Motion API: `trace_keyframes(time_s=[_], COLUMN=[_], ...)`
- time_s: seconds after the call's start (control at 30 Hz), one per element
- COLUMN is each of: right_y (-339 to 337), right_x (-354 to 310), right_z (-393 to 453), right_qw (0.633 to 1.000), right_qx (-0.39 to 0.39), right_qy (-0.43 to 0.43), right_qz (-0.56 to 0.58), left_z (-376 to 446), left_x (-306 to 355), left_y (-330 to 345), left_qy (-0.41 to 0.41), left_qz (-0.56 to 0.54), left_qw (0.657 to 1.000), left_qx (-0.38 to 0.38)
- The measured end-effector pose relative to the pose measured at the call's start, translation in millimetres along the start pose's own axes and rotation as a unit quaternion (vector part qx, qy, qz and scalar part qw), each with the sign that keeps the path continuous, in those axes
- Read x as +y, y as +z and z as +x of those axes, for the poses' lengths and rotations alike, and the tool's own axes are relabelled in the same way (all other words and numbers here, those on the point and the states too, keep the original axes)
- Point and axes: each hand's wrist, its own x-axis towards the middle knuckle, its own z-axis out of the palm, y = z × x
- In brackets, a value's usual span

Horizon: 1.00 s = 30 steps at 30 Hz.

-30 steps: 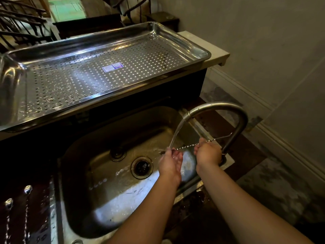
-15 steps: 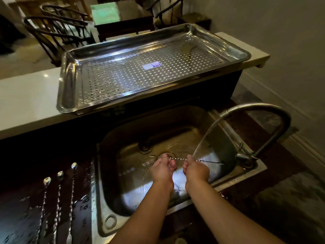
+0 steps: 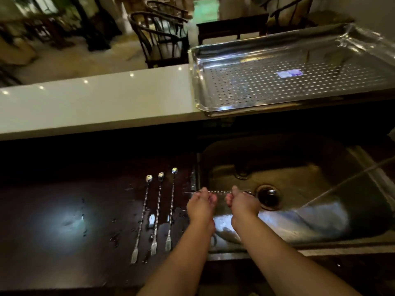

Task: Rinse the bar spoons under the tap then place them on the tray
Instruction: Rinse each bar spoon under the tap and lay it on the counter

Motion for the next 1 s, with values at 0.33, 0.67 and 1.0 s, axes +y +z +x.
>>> trace_keyframes(time_s=[0.33, 0.67, 1.0], right_y=[110, 184, 212], right_x=[53, 97, 117], right_z=[-58, -93, -97], right_qw=[0.994, 0.954, 0.846], right_qx=[-0.093, -0.177, -0.327], right_qy=[0.004, -0.056, -0.098], right_qz=[-0.061, -0.237, -0.41], left_z=[29, 38, 55], left_x=[89, 137, 169], left_y=[-98, -175, -213], left_qy=[0.037, 0.027, 0.28], left_qz=[-0.043, 0.078, 0.717], left_qw=[0.997, 0.99, 0.635], left_qx=[0.052, 0.115, 0.066])
